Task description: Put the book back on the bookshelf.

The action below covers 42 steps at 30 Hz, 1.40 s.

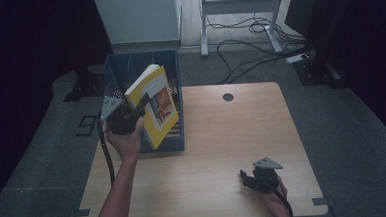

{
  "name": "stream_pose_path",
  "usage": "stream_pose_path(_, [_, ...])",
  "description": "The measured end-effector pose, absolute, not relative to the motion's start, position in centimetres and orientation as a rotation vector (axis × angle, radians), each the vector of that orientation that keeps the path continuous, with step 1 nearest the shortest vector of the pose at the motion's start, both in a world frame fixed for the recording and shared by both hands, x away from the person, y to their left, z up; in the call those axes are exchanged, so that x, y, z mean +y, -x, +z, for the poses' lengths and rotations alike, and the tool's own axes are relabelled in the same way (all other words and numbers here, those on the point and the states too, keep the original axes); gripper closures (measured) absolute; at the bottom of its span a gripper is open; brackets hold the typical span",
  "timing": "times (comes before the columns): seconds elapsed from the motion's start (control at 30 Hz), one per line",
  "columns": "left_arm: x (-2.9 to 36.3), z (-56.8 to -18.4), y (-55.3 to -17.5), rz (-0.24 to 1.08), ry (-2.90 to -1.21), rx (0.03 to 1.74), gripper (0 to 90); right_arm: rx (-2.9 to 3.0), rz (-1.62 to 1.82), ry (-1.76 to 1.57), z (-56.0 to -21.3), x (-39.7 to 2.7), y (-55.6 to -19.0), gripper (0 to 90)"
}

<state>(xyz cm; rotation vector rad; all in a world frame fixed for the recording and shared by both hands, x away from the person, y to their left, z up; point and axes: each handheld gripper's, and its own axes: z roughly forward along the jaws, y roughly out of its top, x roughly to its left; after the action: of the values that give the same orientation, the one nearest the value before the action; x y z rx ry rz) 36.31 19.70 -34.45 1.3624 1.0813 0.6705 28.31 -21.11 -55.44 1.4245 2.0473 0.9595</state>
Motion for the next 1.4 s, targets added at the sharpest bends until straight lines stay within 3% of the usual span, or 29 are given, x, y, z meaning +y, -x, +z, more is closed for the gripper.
stream_pose_path(1.4, [17.5,-36.7,-41.5,0.694,-1.396,1.147,75.6,2.044,0.960,-1.422,-55.5,-21.1,-28.3,31.1])
